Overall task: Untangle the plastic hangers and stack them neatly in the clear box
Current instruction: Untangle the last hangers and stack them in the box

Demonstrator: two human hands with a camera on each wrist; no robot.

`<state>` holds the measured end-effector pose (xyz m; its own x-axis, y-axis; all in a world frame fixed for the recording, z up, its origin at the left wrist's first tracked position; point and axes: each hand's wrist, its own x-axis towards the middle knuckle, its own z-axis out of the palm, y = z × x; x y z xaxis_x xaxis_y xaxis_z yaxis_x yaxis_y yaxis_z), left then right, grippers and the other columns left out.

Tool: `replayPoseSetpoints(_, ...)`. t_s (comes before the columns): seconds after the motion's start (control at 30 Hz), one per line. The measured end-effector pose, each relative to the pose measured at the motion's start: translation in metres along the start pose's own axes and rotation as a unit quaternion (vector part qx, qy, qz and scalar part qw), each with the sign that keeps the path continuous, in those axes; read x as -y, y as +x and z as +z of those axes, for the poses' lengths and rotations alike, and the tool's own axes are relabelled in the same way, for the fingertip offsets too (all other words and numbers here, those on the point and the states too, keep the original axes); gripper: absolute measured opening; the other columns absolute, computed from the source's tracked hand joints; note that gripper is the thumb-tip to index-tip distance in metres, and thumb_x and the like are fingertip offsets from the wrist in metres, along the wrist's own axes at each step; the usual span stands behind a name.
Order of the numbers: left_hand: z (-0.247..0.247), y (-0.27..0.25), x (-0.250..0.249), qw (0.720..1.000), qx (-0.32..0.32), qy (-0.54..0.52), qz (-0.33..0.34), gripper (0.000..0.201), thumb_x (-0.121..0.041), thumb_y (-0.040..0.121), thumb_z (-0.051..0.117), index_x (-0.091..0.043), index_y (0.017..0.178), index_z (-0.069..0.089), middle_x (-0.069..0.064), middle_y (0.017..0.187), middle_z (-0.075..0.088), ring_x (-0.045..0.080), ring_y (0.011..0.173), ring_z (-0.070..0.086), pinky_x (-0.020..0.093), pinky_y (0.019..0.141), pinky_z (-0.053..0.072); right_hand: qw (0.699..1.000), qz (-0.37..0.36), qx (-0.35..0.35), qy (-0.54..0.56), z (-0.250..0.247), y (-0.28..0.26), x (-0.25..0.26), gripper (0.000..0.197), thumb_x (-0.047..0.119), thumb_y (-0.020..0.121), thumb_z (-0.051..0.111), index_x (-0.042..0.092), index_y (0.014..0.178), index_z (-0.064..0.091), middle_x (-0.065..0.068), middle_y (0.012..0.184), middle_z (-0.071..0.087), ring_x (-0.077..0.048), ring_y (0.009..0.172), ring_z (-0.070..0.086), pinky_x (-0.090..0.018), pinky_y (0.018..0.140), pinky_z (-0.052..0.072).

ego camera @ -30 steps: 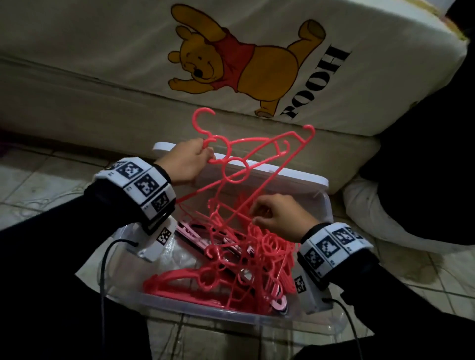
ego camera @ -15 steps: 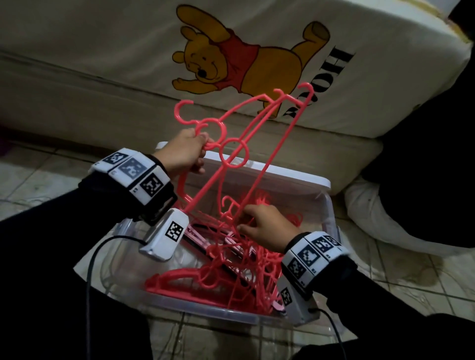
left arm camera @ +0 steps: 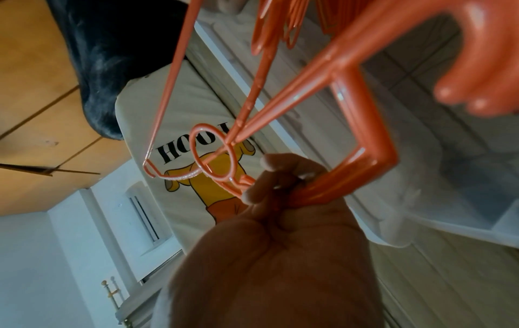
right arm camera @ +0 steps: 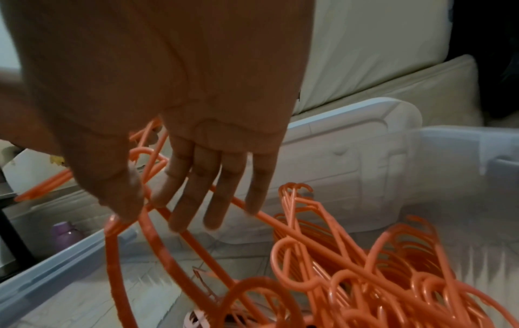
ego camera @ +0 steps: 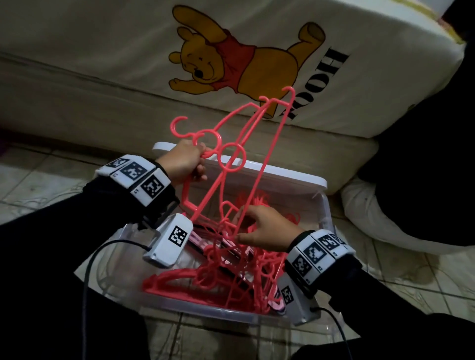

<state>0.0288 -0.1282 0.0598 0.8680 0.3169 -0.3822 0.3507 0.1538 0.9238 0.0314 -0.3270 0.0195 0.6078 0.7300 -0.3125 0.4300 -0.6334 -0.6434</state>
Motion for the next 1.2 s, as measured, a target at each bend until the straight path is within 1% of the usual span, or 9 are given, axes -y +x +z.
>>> replayPoseSetpoints(0.1, -0.001, 0.0, -0.005, 1.0, -0.002, -0.001, 0.007, 0.035, -0.018, 0.104, 0.029, -0.013, 0.075, 0.048, -0.001, 0.056, 0.032, 0.0, 0.028, 0.032, 0.016, 0.035, 0.042, 1.0, -0.017, -0.011, -0.022, -0.002, -0.001, 0.0, 0.022, 0.02, 0.081, 0.071, 0.022, 0.1, 0.06, 0.014, 0.091, 0.059, 0.004, 0.078, 0.053, 0.002, 0.065, 0.036)
replayPoseSetpoints(0.13, -0.002, 0.0, -0.006, 1.0, 0.002, -0.007, 0.003, 0.035, -0.019, 0.104, 0.029, -0.014, 0.075, 0.047, -0.003, 0.054, 0.032, 0.0, 0.028, 0.031, 0.015, 0.036, 0.042, 0.999, -0.023, -0.019, -0.042, -0.003, -0.001, -0.001, 0.023, 0.019, 0.082, 0.07, 0.018, 0.104, 0.062, 0.01, 0.095, 0.062, 0.0, 0.082, 0.055, 0.0, 0.067, 0.037)
replayPoseSetpoints(0.23, -0.004, -0.002, -0.009, 1.0, 0.013, -0.016, -0.011, 0.035, -0.021, 0.104, 0.029, -0.016, 0.073, 0.044, -0.009, 0.042, 0.033, 0.0, 0.029, 0.029, 0.014, 0.037, 0.04, 0.995, -0.036, -0.055, -0.069, -0.005, 0.001, -0.005, 0.023, 0.01, 0.085, 0.063, 0.01, 0.108, 0.063, -0.006, 0.106, 0.068, -0.017, 0.097, 0.062, -0.026, 0.087, 0.047)
replayPoseSetpoints(0.27, -0.004, -0.003, -0.01, 1.0, 0.015, -0.012, -0.01, 0.035, -0.021, 0.104, 0.029, -0.016, 0.073, 0.043, -0.009, 0.042, 0.032, 0.001, 0.029, 0.029, 0.013, 0.037, 0.039, 0.995, -0.039, -0.068, -0.058, -0.006, 0.001, -0.006, 0.023, 0.007, 0.084, 0.063, 0.01, 0.107, 0.063, -0.005, 0.105, 0.068, -0.018, 0.098, 0.063, -0.03, 0.089, 0.047)
replayPoseSetpoints(0.3, -0.004, -0.004, -0.01, 1.0, 0.017, -0.008, -0.008, 0.035, -0.021, 0.104, 0.029, -0.016, 0.073, 0.043, -0.008, 0.043, 0.032, 0.001, 0.03, 0.028, 0.013, 0.037, 0.038, 0.995, -0.047, -0.083, -0.041, -0.007, 0.002, -0.007, 0.022, 0.005, 0.084, 0.063, 0.011, 0.105, 0.063, -0.003, 0.104, 0.069, -0.015, 0.096, 0.064, -0.029, 0.088, 0.048)
replayPoseSetpoints(0.43, -0.006, -0.006, -0.011, 0.999, 0.038, -0.023, -0.007, 0.033, -0.021, 0.104, 0.029, -0.017, 0.075, 0.045, -0.008, 0.048, 0.031, 0.001, 0.031, 0.027, 0.012, 0.037, 0.035, 0.987, -0.081, -0.125, 0.06, -0.002, 0.004, -0.008, 0.015, 0.007, 0.081, 0.07, 0.015, 0.094, 0.067, 0.011, 0.091, 0.068, 0.011, 0.08, 0.061, -0.004, 0.074, 0.044)
replayPoseSetpoints(0.73, -0.006, -0.007, -0.011, 0.999, 0.024, 0.031, 0.018, 0.034, -0.02, 0.104, 0.029, -0.016, 0.075, 0.046, -0.002, 0.059, 0.031, 0.001, 0.032, 0.03, 0.013, 0.036, 0.035, 0.982, -0.108, -0.133, 0.085, 0.007, 0.008, -0.006, 0.012, 0.012, 0.081, 0.073, 0.017, 0.086, 0.063, 0.016, 0.078, 0.063, 0.003, 0.073, 0.061, -0.012, 0.07, 0.046)
replayPoseSetpoints(1.0, -0.006, -0.009, -0.012, 0.998, 0.027, 0.045, 0.038, 0.032, -0.021, 0.104, 0.029, -0.015, 0.079, 0.048, -0.001, 0.061, 0.032, 0.001, 0.033, 0.031, 0.013, 0.036, 0.036, 0.982, -0.112, -0.129, 0.085, 0.003, 0.008, -0.008, 0.009, 0.015, 0.082, 0.072, 0.015, 0.09, 0.07, 0.011, 0.084, 0.068, 0.003, 0.077, 0.063, -0.008, 0.07, 0.044)
replayPoseSetpoints(1.2, -0.005, -0.009, -0.01, 0.996, 0.026, 0.071, 0.048, 0.032, -0.021, 0.104, 0.028, -0.016, 0.081, 0.05, -0.001, 0.062, 0.033, 0.0, 0.034, 0.033, 0.014, 0.037, 0.039, 0.984, -0.114, -0.122, 0.056, 0.003, 0.007, -0.006, 0.011, 0.012, 0.086, 0.066, 0.018, 0.095, 0.07, 0.011, 0.089, 0.069, -0.001, 0.084, 0.064, -0.018, 0.078, 0.05)
